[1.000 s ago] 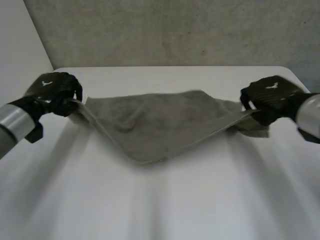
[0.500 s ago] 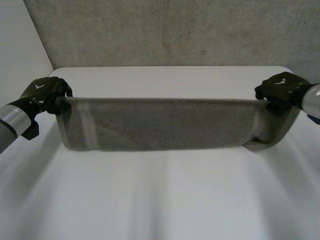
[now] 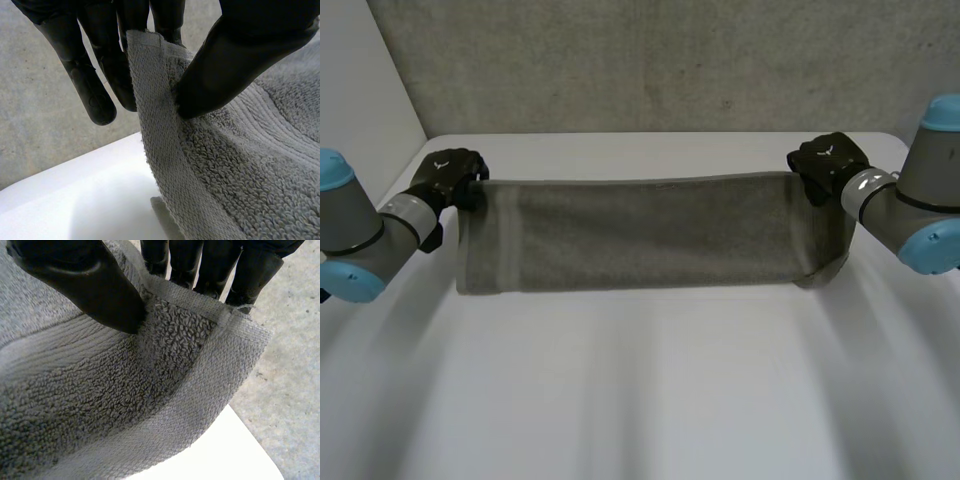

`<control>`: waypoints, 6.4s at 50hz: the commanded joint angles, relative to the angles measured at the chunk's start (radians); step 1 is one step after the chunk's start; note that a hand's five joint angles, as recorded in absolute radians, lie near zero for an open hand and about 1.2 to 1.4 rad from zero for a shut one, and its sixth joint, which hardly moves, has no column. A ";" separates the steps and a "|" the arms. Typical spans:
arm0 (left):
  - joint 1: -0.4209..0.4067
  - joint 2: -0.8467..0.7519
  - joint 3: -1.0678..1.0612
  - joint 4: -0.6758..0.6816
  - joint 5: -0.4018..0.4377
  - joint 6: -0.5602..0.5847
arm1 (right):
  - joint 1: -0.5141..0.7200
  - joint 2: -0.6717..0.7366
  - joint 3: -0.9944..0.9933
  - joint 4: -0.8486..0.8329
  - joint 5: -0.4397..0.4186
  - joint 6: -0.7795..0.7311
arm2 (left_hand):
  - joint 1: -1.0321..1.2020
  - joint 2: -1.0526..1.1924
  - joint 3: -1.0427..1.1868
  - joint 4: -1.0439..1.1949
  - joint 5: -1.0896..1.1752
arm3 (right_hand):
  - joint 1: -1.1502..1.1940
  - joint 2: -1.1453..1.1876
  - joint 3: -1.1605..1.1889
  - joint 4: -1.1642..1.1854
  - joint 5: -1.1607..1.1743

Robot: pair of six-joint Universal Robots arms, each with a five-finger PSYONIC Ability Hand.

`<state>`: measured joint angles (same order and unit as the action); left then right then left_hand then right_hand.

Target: Fold the towel.

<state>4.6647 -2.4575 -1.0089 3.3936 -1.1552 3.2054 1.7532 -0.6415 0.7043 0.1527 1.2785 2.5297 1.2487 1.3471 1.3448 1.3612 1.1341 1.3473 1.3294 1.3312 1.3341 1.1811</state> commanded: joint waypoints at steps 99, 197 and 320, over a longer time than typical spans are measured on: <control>-0.007 0.486 -0.593 0.029 -0.029 -0.004 | 0.206 -0.394 0.245 0.007 0.013 -0.140 | -1.056 -1.154 -1.152 -1.168 -1.116 | 0.049 0.067 0.065 0.062 0.041; -0.552 0.049 0.015 -0.033 -0.008 -0.094 | -0.089 -0.621 0.949 -0.193 -0.059 0.239 | -1.035 -1.134 -1.131 -1.148 -1.095 | -1.173 -1.155 -1.157 -1.160 -1.181; -0.555 0.011 -0.007 -0.223 -0.172 0.214 | 0.084 -0.555 1.023 -0.252 -0.050 0.192 | -0.483 -0.582 -0.579 -0.596 -0.543 | -1.173 -1.155 -1.157 -1.160 -1.181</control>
<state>4.1093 -2.4633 -0.9963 3.1688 -1.3094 3.4592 1.8377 -1.2078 1.7283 -0.0992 1.2299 2.7223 0.7500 0.7599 0.7594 0.7599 0.5778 0.2180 0.2319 0.2373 0.2426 0.0531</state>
